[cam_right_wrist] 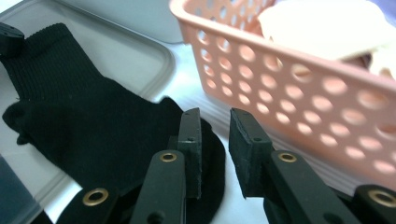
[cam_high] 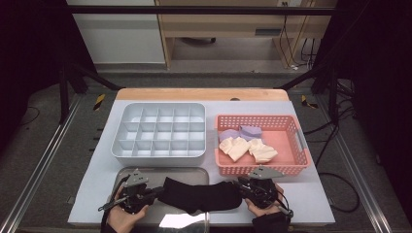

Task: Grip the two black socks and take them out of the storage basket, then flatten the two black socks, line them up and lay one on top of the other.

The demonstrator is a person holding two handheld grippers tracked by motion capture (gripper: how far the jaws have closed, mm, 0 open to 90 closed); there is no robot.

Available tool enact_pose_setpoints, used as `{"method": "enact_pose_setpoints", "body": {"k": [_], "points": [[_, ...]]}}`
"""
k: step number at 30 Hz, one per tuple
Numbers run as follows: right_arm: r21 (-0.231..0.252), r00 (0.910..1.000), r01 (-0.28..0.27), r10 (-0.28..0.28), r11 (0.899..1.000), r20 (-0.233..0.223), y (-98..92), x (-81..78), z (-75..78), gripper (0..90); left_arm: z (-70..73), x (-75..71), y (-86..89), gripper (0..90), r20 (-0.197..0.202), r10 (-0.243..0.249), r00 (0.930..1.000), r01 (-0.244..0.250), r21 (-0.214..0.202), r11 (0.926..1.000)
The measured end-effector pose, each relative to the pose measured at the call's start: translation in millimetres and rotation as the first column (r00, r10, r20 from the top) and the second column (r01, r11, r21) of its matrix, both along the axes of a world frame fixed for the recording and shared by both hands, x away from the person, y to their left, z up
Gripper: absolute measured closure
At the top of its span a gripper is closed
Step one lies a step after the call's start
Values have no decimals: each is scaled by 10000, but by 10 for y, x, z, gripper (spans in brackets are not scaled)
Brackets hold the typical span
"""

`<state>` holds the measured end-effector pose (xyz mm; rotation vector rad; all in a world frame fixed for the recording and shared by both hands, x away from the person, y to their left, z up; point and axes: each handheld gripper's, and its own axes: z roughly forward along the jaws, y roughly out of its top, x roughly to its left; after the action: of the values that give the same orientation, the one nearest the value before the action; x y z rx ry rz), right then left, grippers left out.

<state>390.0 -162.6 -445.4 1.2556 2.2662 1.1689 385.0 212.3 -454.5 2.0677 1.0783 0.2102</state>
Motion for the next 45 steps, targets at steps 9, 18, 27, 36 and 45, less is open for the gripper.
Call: {"method": "enact_pose_setpoints", "body": {"k": [9,18,27,36,45], "points": [[246,9985,-225,237,9994,-504,-22,-27,-183,728,-34,-7,-5,864,-58,-20,10000,20,8,10000],[287,9966,-615,630,9977,-539,59,-67,-147,865,-50,-5,5,864,-79,-1,10000,1,15,10000],[-807,9997,-245,245,9964,-12,30,-102,-67,833,-57,-5,4,864,-108,12,9999,-11,38,10000],[173,10000,-13,14,9998,-32,-49,-70,-63,744,-60,-4,18,864,-143,-10,9999,9,-29,10000],[-6,9973,133,-133,9999,-723,-99,34,-228,765,-64,-1,16,863,-139,-4,9999,4,-7,10000]]}}
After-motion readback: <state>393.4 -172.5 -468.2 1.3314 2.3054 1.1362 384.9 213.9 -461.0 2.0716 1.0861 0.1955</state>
